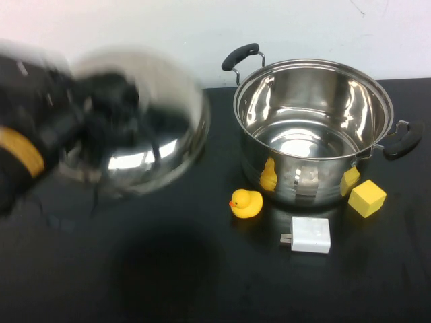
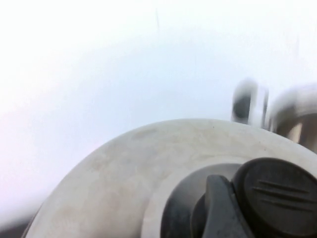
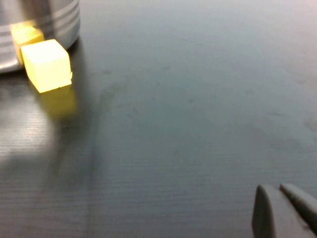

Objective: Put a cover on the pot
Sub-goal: Place the pot lid on the pot

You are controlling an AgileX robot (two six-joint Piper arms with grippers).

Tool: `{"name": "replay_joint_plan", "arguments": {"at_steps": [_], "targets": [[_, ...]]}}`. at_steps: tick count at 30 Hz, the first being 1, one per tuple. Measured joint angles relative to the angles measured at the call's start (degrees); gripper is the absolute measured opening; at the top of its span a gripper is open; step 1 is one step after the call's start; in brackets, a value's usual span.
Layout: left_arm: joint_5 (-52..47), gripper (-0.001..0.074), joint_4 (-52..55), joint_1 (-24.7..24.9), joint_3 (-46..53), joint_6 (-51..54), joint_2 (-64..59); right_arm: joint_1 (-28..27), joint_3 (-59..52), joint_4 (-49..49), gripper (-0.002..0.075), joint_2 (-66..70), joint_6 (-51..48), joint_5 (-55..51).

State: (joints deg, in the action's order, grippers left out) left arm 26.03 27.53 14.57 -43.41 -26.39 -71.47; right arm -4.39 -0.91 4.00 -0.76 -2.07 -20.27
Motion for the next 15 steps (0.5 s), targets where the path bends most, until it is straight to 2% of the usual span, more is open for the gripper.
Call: {"name": "replay_joint_plan", "arguments": {"at_steps": [3, 7, 15], "targets": [[0.00, 0.0335, 3.25, 1.68, -6.73, -8.03, -0.80, 0.00, 0.00, 0.00, -0.0002, 0.00, 0.00, 0.00], [0.23, 0.0335, 9.75, 6.68, -16.45, -15.79, -5.39, 0.00, 0.00, 0.00, -0.0002, 0.00, 0.00, 0.00], [-5.51, 0.0334, 16.46, 16.02, -35.60, -19.64, -21.21, 0.00, 0.00, 0.00, -0.0002, 0.00, 0.00, 0.00]]}}
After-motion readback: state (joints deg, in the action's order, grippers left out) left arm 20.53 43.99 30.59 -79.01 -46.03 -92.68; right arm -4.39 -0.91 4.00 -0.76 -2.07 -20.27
